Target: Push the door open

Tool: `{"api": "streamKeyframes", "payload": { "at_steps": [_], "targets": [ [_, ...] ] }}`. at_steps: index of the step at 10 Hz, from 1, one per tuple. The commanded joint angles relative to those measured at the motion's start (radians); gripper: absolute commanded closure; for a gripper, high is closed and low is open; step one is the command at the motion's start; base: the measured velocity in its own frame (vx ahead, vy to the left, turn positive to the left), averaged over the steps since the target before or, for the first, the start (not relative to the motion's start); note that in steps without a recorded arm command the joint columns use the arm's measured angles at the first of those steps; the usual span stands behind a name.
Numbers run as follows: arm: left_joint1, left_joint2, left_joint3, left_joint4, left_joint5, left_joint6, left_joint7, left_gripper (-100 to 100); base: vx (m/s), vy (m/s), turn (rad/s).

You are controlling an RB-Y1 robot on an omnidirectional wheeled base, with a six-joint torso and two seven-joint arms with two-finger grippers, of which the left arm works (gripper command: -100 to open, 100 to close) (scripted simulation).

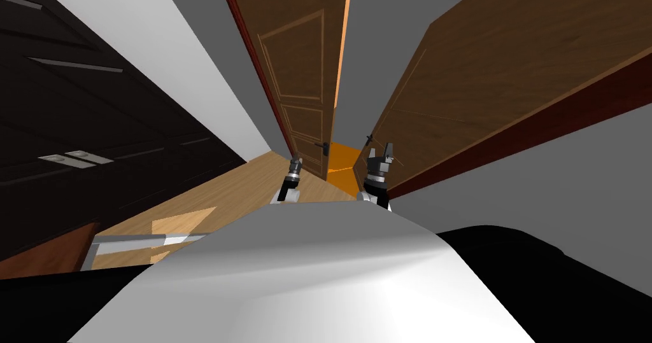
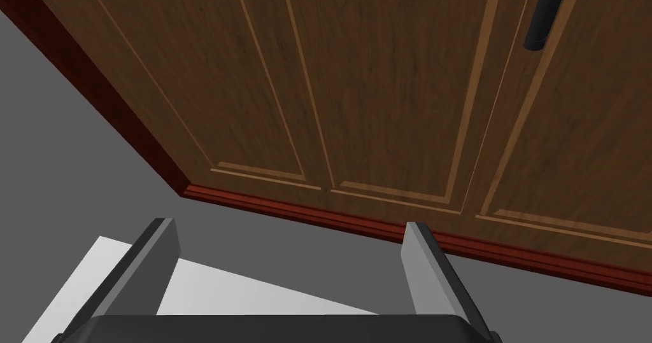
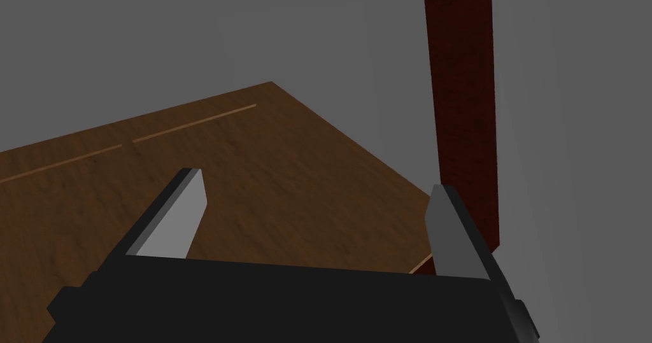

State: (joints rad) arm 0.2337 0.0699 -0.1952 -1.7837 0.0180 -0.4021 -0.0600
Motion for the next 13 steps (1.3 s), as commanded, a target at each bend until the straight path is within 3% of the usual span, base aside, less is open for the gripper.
{"api": "streamKeyframes", "payload": {
  "at_steps": [1,13],
  "targets": [
    [-0.025,0.004,-0.013,0.039,0.001,0.015,0.011,-100,0.082,0.080,-0.093],
    [-0.192,0.011,-0.115,0.338,0.005,0.090,0.082,-100,0.088,0.073,-0.100]
  ]
}}
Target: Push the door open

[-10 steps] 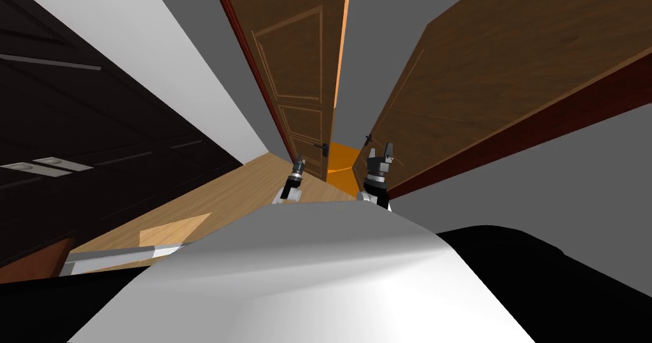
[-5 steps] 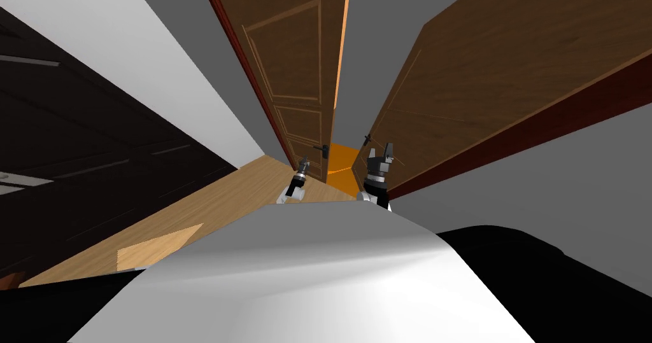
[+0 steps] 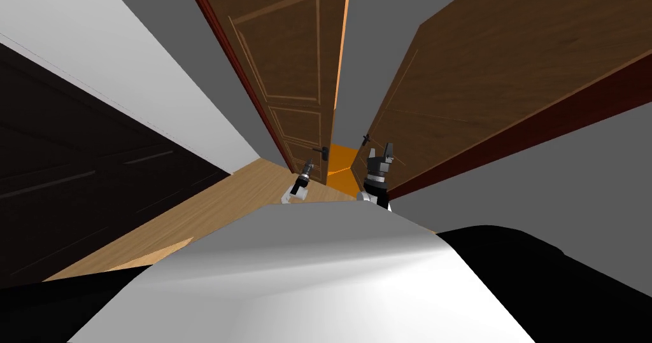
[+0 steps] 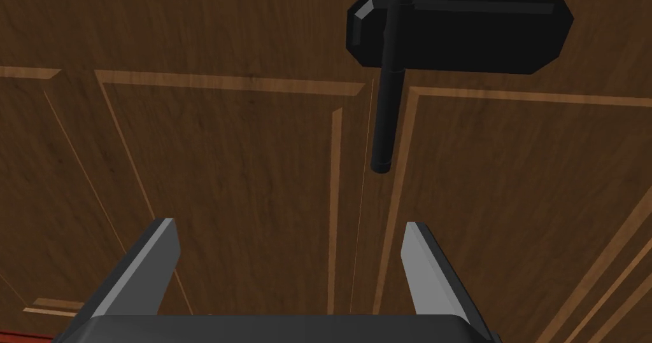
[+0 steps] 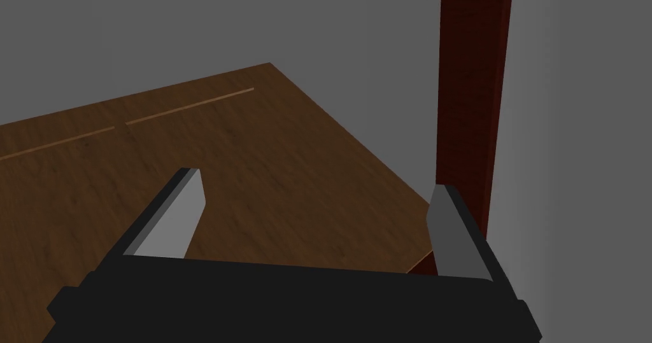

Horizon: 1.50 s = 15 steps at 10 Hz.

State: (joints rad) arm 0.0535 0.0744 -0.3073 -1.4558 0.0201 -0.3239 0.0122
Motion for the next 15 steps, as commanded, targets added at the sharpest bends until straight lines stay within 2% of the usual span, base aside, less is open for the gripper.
{"api": "streamKeyframes", "payload": {
  "at_steps": [1,4,6,8,9,15],
  "targets": [
    [-0.022,0.006,-0.010,0.029,0.003,0.016,0.014,-100,0.093,0.096,-0.075],
    [-0.051,0.005,-0.027,0.080,0.004,0.029,0.027,-100,0.075,0.063,-0.067],
    [-0.080,0.002,-0.045,0.133,0.004,0.042,0.039,-100,0.113,0.104,-0.101],
    [-0.095,0.000,-0.055,0.160,0.005,0.049,0.046,-100,0.106,0.079,-0.052],
    [-0.091,0.000,-0.051,0.150,0.005,0.046,0.043,-100,0.048,0.031,-0.013],
    [-0.109,-0.006,-0.030,0.193,0.005,0.029,0.040,-100,0.177,-0.070,-0.029]
  ]
}}
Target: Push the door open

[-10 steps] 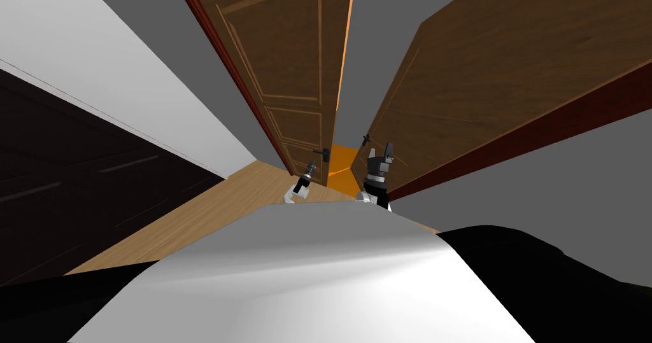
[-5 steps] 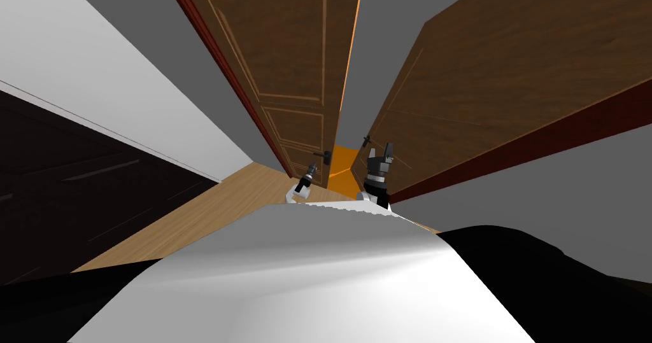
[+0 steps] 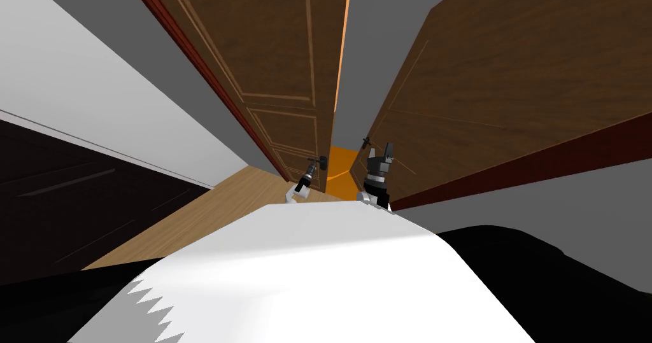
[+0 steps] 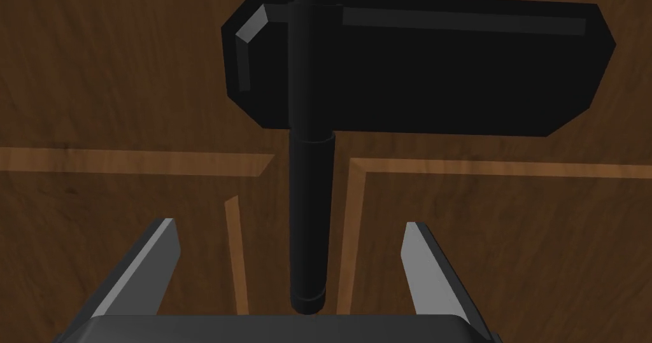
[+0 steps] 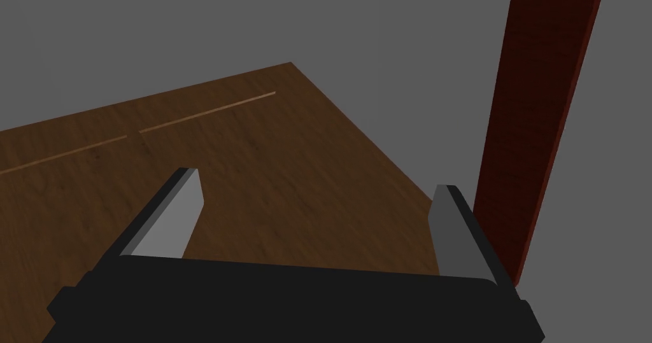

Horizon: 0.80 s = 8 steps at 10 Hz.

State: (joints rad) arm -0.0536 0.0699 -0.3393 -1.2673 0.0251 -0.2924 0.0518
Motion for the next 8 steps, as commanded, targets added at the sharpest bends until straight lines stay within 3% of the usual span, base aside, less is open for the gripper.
{"api": "streamKeyframes", "payload": {
  "at_steps": [1,4,5,8],
  "targets": [
    [-0.005,-0.004,0.006,0.011,0.000,-0.005,-0.001,-100,0.209,-0.075,-0.021],
    [-0.007,-0.010,0.010,0.018,0.000,-0.008,-0.002,-100,0.162,-0.041,-0.019],
    [-0.007,-0.010,0.010,0.018,0.000,-0.008,-0.002,100,-0.011,0.002,0.005],
    [-0.007,-0.010,0.010,0.018,0.000,-0.008,-0.002,100,-0.023,0.008,-0.002]
  ]
}}
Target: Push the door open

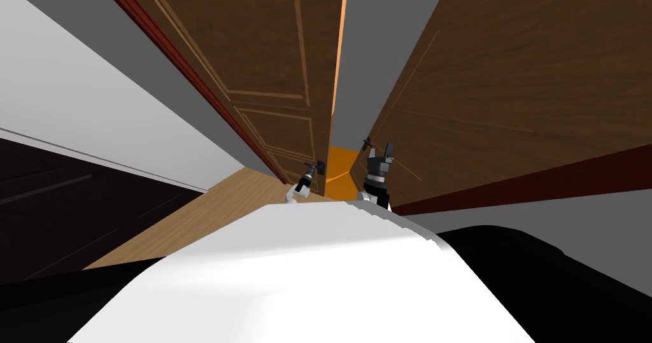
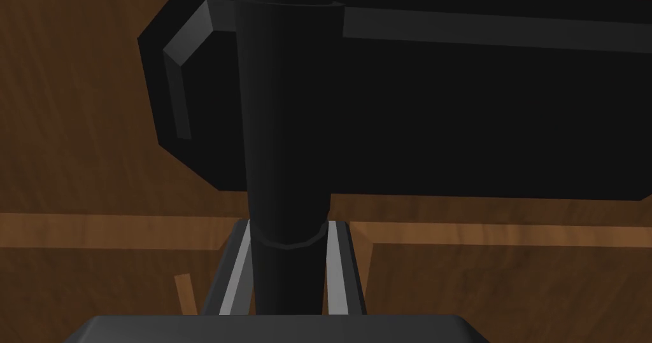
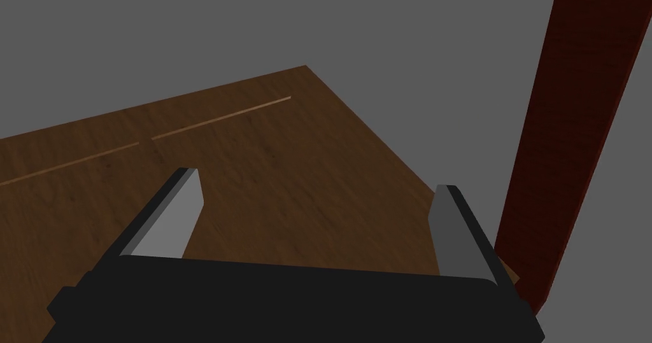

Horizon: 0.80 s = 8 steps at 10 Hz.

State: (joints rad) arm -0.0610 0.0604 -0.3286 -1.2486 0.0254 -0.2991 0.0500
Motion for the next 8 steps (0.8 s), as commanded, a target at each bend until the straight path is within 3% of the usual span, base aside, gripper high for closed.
{"api": "streamKeyframes", "payload": {
  "at_steps": [1,3,8],
  "targets": [
    [0.000,-0.001,-0.001,-0.001,0.000,-0.001,0.000,100,-0.009,0.002,0.003],
    [-0.002,0.007,0.017,0.005,0.001,0.001,-0.004,100,0.039,-0.029,0.018],
    [-0.012,0.019,0.069,0.017,0.005,0.003,-0.016,100,0.141,-0.115,0.057]
  ]
}}
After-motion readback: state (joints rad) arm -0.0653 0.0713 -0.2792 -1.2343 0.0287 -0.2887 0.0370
